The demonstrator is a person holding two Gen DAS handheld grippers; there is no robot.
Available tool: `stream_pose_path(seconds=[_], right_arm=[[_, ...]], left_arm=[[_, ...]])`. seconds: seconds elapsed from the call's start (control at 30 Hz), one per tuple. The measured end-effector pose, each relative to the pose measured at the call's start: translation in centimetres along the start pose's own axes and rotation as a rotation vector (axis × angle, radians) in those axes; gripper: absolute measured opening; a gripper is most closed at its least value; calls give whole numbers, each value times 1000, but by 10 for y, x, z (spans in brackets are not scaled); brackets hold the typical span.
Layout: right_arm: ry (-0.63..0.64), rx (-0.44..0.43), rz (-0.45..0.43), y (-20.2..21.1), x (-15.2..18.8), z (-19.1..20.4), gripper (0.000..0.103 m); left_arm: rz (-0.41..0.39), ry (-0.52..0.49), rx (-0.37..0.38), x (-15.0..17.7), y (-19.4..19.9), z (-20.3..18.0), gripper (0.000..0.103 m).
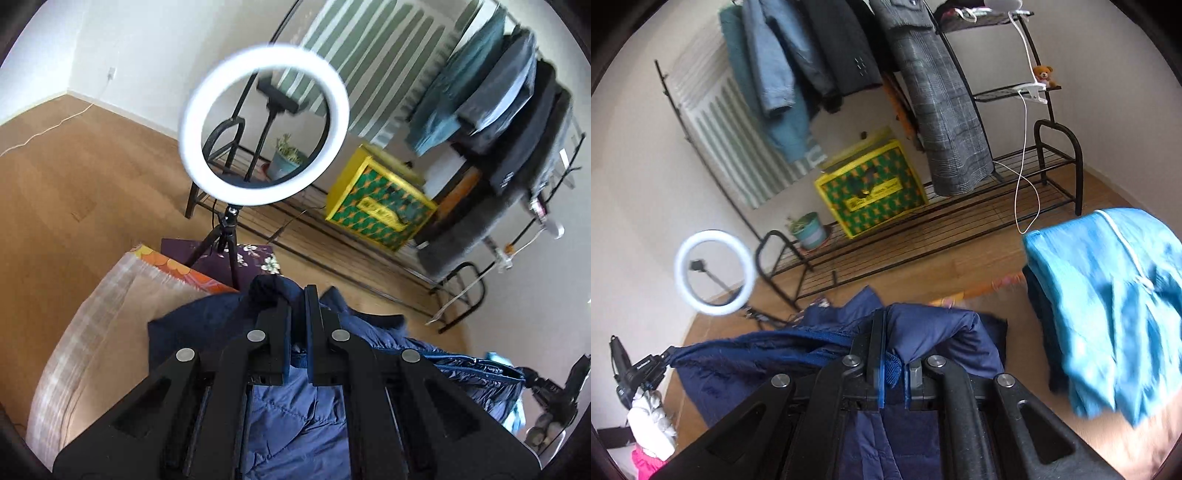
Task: Fold large clothes
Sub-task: 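Lift the hem with both grippers and fold it toward the collar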
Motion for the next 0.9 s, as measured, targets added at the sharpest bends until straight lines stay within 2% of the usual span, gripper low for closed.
stream_pose_path(seconds=[0.17, 0.3, 0.4, 0.6, 0.77, 0.83, 0.9], right_arm=[[11, 60, 58, -83, 0, -9, 4], [28, 99, 87, -128, 9, -18, 4], [26, 118, 116, -154, 18, -26, 4], [28, 145, 153, -187, 27, -36, 4], [28, 110, 169, -199, 28, -38, 12], [10, 74, 173, -196, 26, -40, 17], [-14, 20, 166, -187, 20, -45, 30]], left_arm=[[55, 17, -43, 14, -68, 27, 4], [98, 39, -64, 28, -112, 49, 4], [141, 19, -72, 37, -138, 57, 4], [152, -4, -70, 42, -159, 61, 6], [185, -17, -75, 42, -168, 59, 27], [173, -41, -73, 36, -162, 54, 57], [142, -64, -69, 27, -150, 50, 64]])
Point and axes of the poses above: each gripper's, at about its wrist camera, not at the fingertips, and y roughly against the way its jaws point, z to its left, x to its underside, the point moved 5 cm from there along -y, roughly the way its jaws point, and after that the axes turned 6 degrees about x, right-handed, at the moved point
